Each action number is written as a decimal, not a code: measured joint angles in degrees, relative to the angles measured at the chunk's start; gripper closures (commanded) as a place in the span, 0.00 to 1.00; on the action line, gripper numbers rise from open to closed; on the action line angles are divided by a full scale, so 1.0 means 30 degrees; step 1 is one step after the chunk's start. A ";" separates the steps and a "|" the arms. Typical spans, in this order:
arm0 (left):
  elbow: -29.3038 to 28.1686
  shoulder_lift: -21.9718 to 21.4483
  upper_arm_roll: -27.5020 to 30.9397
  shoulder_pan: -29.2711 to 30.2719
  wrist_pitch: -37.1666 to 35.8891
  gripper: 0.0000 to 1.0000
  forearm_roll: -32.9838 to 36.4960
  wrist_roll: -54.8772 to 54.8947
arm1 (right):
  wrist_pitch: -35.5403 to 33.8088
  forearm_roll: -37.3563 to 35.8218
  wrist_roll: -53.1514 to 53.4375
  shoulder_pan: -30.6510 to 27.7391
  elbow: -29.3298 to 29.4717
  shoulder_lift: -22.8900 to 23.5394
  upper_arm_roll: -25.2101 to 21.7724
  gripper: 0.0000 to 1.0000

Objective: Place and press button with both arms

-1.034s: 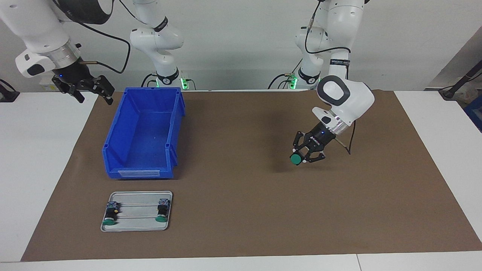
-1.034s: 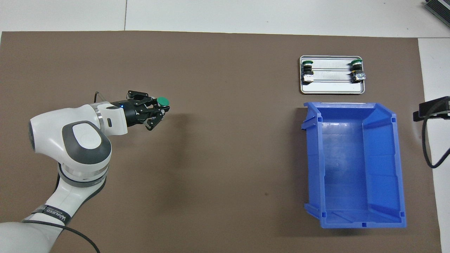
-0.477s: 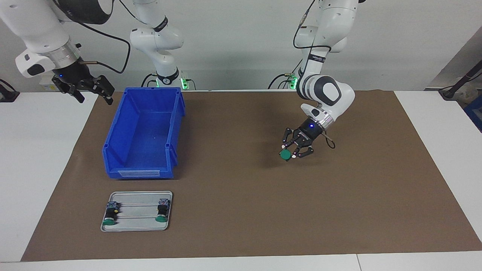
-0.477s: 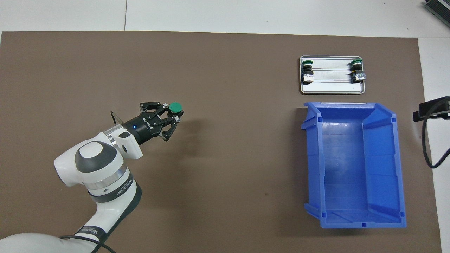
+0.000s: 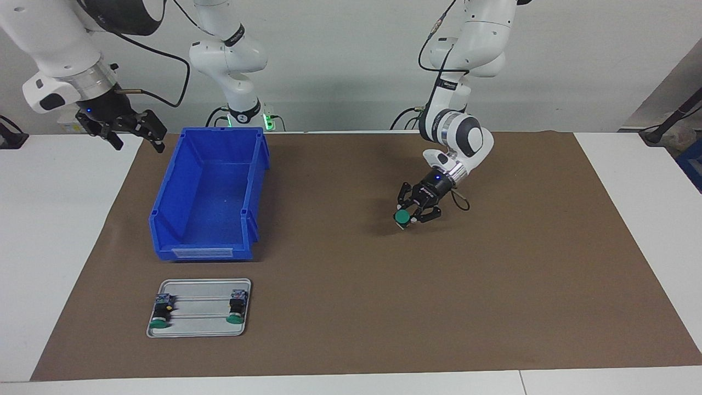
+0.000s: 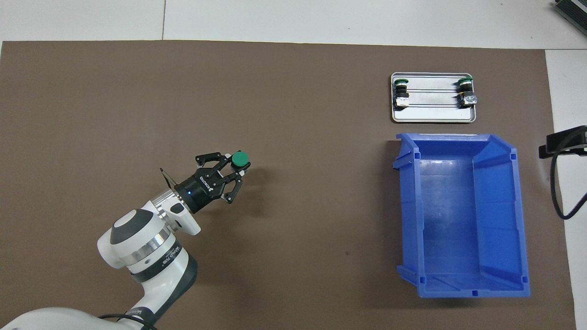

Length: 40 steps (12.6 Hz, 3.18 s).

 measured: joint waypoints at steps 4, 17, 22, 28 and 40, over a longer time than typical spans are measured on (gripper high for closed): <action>-0.0993 0.0042 -0.0003 -0.0017 -0.1827 1.00 -0.2014 0.0819 | 0.0000 0.0000 0.0000 0.0000 0.0000 0.0000 0.0000 0.00; -0.2850 0.0171 0.0042 -0.0101 -0.2905 0.82 -0.2103 0.1504 | 0.0000 0.0000 0.0000 0.0000 0.0000 0.0000 0.0000 0.00; -0.2864 0.0172 0.0047 -0.0170 -0.2743 0.21 -0.2102 0.1517 | 0.0000 0.0000 0.0000 0.0000 0.0000 0.0000 0.0000 0.00; -0.2936 0.0172 0.0042 -0.0266 -0.2622 0.00 -0.2100 0.1504 | 0.0000 0.0000 0.0000 0.0000 0.0000 0.0000 0.0000 0.00; -0.3082 0.0136 0.0316 -0.0970 -0.1374 0.00 0.0387 0.0512 | -0.0001 0.0000 0.0000 0.0000 -0.0006 0.0000 0.0000 0.00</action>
